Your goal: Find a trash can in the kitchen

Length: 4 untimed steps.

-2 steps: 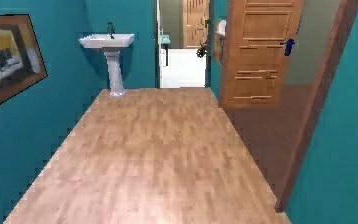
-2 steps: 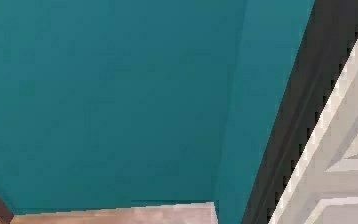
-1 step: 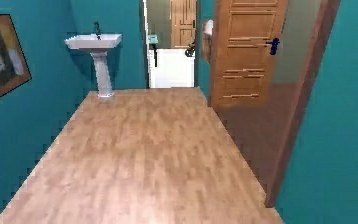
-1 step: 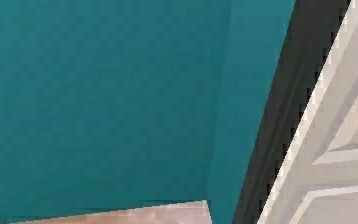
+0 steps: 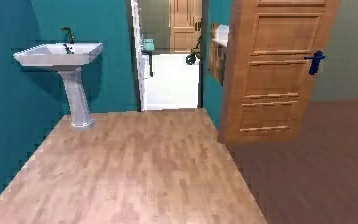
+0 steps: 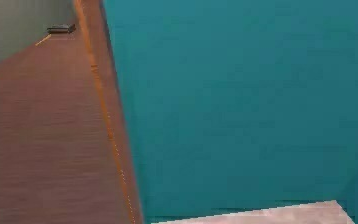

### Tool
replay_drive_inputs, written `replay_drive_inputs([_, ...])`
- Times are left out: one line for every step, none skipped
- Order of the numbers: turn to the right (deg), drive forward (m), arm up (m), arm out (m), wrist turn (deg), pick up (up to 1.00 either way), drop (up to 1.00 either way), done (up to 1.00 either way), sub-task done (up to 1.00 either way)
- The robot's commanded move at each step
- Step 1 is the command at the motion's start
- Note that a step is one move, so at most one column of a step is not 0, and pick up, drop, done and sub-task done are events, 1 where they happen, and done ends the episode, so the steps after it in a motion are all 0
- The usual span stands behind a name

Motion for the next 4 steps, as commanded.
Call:
replay_drive_inputs([0.0,1.00,0.00,0.00,0.0,0.00,0.00,0.00,0.00])
replay_drive_inputs([0.0,1.00,0.00,0.00,0.0,0.00,0.00,0.00,0.00])
replay_drive_inputs([0.0,1.00,0.00,0.00,0.0,0.00,0.00,0.00,0.00])
replay_drive_inputs([12.0,0.00,0.00,0.00,0.0,0.00,0.00,0.00,0.00])
